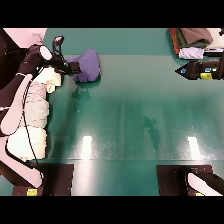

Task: Fold the shirts.

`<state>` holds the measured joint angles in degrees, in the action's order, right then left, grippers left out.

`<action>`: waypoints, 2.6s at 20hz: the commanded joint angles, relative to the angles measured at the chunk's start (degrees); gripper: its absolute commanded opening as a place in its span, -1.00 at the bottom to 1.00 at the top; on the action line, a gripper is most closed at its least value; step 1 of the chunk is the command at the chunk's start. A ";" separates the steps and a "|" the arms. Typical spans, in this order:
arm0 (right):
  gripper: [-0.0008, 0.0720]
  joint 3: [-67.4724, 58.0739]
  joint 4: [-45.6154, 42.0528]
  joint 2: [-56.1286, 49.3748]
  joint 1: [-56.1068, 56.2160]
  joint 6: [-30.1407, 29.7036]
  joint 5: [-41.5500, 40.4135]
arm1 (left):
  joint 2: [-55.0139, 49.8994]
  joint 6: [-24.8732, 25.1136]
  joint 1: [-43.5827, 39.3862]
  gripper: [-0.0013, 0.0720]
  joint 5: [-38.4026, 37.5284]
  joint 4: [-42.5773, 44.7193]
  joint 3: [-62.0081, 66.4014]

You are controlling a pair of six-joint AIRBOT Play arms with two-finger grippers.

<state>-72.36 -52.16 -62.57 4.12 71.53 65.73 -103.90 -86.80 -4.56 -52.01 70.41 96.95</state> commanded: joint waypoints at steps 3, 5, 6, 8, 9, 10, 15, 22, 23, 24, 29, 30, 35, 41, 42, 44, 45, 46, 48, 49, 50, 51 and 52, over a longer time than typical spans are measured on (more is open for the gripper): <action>-0.94 0.02 -0.02 -0.02 0.07 0.00 0.17 | -4.90 4.70 -0.04 0.46 7.69 -7.10 0.20; -0.94 0.02 -0.02 -0.02 0.04 0.00 0.20 | -4.85 4.70 -0.04 -0.72 7.15 -7.96 1.64; -0.94 -0.13 -0.04 0.04 0.02 0.00 0.20 | -4.85 4.72 -0.04 -0.91 5.33 -8.09 3.21; -0.94 -1.81 -0.44 0.02 0.00 0.00 0.15 | -4.76 4.76 -0.07 -0.91 -1.11 -8.09 9.27; -0.94 -3.41 -0.50 0.02 -0.02 0.00 -0.22 | -4.70 4.83 -0.07 -0.91 -4.83 -8.55 13.53; -0.94 -5.70 -0.55 0.02 -0.04 0.00 -0.68 | -4.39 6.36 -0.07 -0.91 -9.18 -10.05 19.02; -0.94 -18.86 -0.50 0.02 -3.34 0.00 -1.31 | 10.45 19.89 -3.06 -0.91 -17.09 -24.59 25.64; -0.94 -30.21 -0.33 0.04 -8.50 0.02 1.88 | 25.99 25.66 -16.65 -0.91 -30.08 -25.38 12.02; -0.94 -30.25 -0.31 0.17 -8.20 0.04 3.23 | 25.83 25.66 -18.40 -0.91 -30.01 -25.35 10.10; -0.94 -30.21 -0.33 0.15 -7.82 0.04 4.83 | 25.55 25.66 -19.91 -0.91 -29.64 -25.38 7.72; -0.94 -30.21 -0.35 0.13 -5.25 0.04 9.73 | 23.21 23.28 -24.39 -0.22 -26.18 -25.46 -8.41; -0.94 -30.18 -0.31 0.13 -5.29 0.02 9.81 | 22.97 22.05 -24.39 0.53 -25.66 -25.46 -10.54; -0.94 -30.18 -0.31 0.13 -5.29 0.04 10.78 | 24.46 20.98 -17.70 0.63 -26.05 -24.48 -10.88; -0.94 -26.69 -0.31 0.15 -5.29 0.07 13.46 | 24.30 20.85 -12.96 0.63 -24.74 -22.99 -24.24; -0.94 -25.27 -0.28 0.15 -5.29 0.07 13.42 | 24.30 21.22 -12.96 0.63 -22.77 -22.99 -28.20; -0.94 -22.25 -0.28 0.15 -5.29 0.07 13.29 | 24.28 22.80 -12.90 0.63 -17.14 -22.03 -34.25; -0.94 -20.70 -0.26 0.15 -5.29 0.07 13.22 | 24.24 22.77 -12.90 0.63 -14.36 -21.14 -36.06; -0.94 -19.19 -0.26 0.15 -5.29 0.07 13.11 | 24.00 22.77 -12.90 0.63 -11.65 -20.35 -37.22; -0.94 -16.35 -0.24 0.15 -5.29 0.07 12.85 | 23.74 22.77 -12.90 0.64 -7.76 -19.39 -37.62; -0.94 -15.15 -0.24 0.15 -5.29 0.07 12.83 | 23.54 22.80 -12.92 0.63 -6.16 -19.37 -37.62; -0.94 -14.05 -0.24 0.15 -5.29 0.07 12.63 | 23.17 22.75 -12.92 0.63 -5.07 -19.41 -37.62; -0.94 -13.14 -0.26 0.15 -5.29 0.07 12.31 | 22.49 22.75 -12.92 0.63 -4.37 -19.39 -37.62; -0.94 -12.13 -0.26 0.15 -5.29 0.04 12.09 | 21.68 22.73 -12.92 0.63 -4.37 -19.39 -37.62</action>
<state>-87.53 -52.47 -62.43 -1.23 71.61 78.39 -80.95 -64.18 -17.54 -60.34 50.41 60.25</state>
